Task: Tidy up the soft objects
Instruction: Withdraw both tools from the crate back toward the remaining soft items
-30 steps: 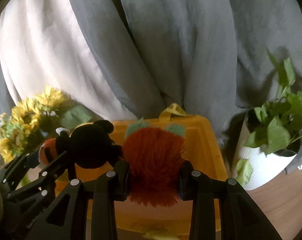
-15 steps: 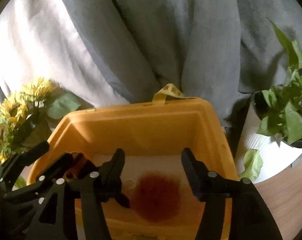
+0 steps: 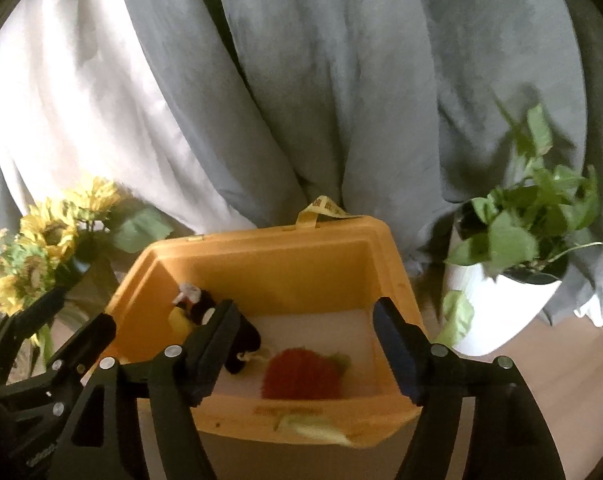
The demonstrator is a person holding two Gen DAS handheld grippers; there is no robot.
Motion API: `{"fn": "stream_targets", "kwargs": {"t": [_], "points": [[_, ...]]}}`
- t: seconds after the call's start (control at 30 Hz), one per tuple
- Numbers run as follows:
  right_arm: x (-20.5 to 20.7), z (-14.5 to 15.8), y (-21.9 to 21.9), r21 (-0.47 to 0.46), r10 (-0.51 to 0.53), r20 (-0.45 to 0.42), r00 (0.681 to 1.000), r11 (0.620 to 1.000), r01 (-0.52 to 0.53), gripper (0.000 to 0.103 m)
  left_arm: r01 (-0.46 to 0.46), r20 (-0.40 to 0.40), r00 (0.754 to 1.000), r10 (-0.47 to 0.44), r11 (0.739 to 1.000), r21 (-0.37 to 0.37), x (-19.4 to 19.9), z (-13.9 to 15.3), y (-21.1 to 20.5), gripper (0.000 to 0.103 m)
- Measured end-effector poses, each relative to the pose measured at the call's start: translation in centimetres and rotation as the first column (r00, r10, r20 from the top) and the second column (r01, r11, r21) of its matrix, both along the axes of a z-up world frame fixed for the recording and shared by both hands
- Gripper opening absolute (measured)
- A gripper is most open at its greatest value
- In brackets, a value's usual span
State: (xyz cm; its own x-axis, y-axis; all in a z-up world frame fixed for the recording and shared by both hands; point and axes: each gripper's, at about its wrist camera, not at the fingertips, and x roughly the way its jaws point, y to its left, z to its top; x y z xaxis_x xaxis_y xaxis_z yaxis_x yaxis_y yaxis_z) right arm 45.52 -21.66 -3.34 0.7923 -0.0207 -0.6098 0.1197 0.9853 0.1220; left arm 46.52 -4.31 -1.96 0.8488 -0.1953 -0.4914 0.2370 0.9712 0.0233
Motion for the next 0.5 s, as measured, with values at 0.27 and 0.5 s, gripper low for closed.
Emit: {"fn": "stream_targets", "kwargs": {"t": [0.27, 0.5], "points": [[-3.7, 1.7, 0.8, -0.023, -0.014, 0.034, 0.999, 1.0, 0.014, 0.078, -0.019, 0.025, 0.999, 0.02, 1.0, -0.009, -3.8, 1.4, 0.9, 0.093], [-6.9, 2.2, 1.5, -0.035, -0.019, 0.031, 0.999, 0.999, 0.02, 0.078, -0.032, 0.038, 0.999, 0.032, 0.999, 0.008, -7.4, 1.9, 1.4, 0.093]]}}
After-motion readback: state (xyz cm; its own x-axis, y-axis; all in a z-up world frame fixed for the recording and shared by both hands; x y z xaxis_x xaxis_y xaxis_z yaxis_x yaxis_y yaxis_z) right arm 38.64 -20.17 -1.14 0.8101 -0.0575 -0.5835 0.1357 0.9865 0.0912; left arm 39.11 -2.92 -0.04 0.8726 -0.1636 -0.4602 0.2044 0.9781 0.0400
